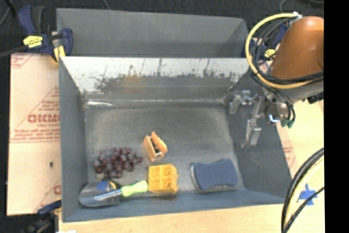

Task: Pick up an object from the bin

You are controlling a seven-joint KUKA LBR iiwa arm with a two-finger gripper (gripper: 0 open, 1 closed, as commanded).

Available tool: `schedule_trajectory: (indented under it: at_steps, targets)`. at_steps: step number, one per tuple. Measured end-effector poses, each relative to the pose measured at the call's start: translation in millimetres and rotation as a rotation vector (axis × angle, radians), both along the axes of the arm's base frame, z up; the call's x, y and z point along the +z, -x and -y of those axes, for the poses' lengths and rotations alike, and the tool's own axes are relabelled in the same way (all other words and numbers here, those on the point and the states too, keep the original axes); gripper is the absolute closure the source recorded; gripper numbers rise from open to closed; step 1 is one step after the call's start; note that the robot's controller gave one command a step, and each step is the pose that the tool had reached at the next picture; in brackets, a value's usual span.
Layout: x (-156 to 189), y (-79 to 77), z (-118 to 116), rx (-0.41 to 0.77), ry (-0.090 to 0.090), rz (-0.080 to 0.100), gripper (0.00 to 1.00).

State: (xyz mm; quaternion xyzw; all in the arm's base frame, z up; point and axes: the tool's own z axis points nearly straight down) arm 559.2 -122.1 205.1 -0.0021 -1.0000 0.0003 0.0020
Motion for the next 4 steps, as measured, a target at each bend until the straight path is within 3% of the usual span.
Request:
schedule_trajectory:
  at_steps: [1,2,3,4]
  targets:
    - [1.8,-0.1,-0.2,0.001,0.0,0.002,0.0]
    - [28.7,16.4,-8.3,-0.051,0.0,0.002,0.0]
    - [1.6,23.0,-8.5,-0.1,0.002,0.016,0.0]
    - [-60.3,34.1,-14.6,-0.084,0.002,0.01,0.0]
